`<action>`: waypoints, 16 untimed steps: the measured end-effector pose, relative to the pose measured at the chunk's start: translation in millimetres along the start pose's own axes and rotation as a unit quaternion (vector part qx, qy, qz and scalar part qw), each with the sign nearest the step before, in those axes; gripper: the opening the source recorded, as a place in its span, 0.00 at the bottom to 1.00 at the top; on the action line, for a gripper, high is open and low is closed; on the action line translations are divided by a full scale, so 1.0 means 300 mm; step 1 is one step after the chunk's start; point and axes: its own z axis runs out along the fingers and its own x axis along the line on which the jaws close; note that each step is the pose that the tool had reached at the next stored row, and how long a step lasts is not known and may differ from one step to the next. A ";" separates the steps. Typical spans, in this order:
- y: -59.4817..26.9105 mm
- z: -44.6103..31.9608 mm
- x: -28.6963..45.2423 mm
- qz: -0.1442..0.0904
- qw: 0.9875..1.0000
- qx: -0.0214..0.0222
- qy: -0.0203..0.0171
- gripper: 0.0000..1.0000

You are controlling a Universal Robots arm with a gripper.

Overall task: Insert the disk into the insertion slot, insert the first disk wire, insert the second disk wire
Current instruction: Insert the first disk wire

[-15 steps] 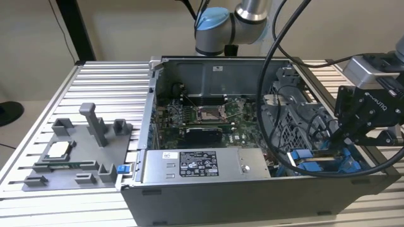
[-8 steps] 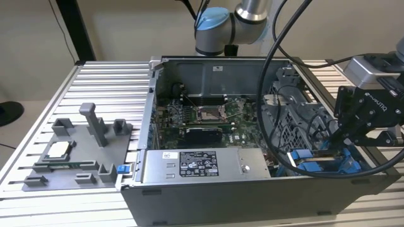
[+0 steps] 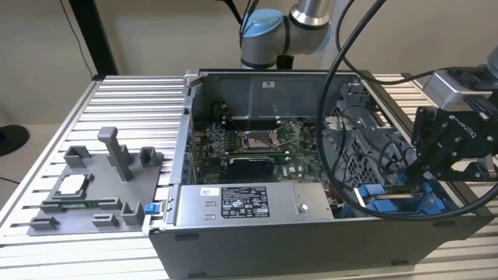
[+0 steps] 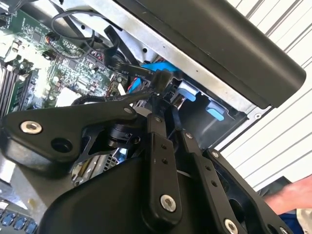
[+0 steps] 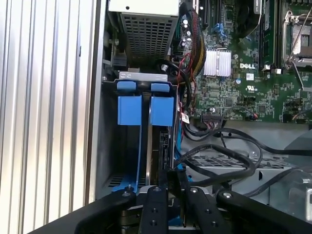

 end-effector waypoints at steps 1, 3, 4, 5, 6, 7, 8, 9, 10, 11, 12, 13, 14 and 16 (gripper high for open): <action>0.000 0.001 0.000 0.000 1.000 0.000 0.000 0.00; 0.000 0.003 0.001 0.000 1.000 0.000 0.000 0.00; 0.000 0.003 0.001 0.001 1.000 0.000 0.000 0.00; 0.000 0.004 0.002 0.001 1.000 0.000 0.000 0.00; 0.000 0.004 0.004 0.001 1.000 0.000 0.000 0.00; 0.000 0.004 0.005 0.002 1.000 0.000 0.000 0.00; 0.001 0.006 0.006 0.004 1.000 0.000 -0.001 0.00; 0.003 0.006 0.006 0.006 1.000 0.001 -0.001 0.00; 0.004 0.007 0.007 0.008 1.000 0.001 -0.001 0.00; 0.005 0.008 0.007 0.010 1.000 0.001 -0.001 0.00; 0.007 0.009 0.008 0.012 1.000 0.001 -0.001 0.00; 0.007 0.010 0.008 0.015 1.000 0.001 -0.002 0.00; 0.007 0.011 0.008 0.018 1.000 0.001 -0.002 0.00; 0.008 0.013 0.008 0.027 1.000 0.002 -0.003 0.00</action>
